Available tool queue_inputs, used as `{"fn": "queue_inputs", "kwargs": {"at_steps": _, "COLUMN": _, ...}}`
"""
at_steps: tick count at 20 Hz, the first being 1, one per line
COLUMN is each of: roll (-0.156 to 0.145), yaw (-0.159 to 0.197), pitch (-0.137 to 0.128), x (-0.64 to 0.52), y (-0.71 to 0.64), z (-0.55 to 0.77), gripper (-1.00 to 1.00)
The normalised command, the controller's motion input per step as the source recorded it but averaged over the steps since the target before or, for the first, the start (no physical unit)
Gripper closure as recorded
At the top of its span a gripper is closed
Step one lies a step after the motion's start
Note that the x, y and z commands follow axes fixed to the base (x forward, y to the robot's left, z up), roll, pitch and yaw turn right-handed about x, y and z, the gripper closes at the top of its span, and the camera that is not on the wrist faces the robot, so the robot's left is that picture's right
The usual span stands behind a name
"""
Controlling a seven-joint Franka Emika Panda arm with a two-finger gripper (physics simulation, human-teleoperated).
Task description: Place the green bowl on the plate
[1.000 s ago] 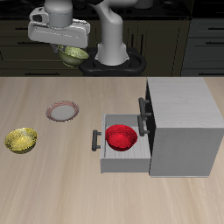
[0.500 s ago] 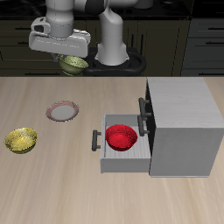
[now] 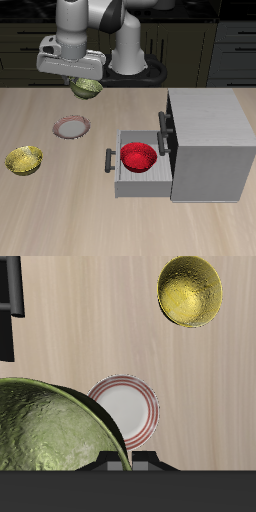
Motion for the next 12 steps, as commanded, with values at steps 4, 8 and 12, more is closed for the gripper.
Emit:
{"fn": "queue_inputs", "kwargs": {"at_steps": 4, "roll": -0.006, "yaw": 0.028, "pitch": 0.024, "x": 0.03, "y": 0.03, "z": -0.29, "gripper": 1.00}}
{"fn": "queue_inputs", "kwargs": {"at_steps": 8, "roll": -0.010, "yaw": 0.027, "pitch": 0.024, "x": -0.05, "y": -0.07, "z": -0.25, "gripper": 1.00}}
{"fn": "queue_inputs", "kwargs": {"at_steps": 12, "roll": 0.009, "yaw": 0.022, "pitch": 0.000, "x": 0.04, "y": 0.06, "z": -0.15, "gripper": 1.00}}
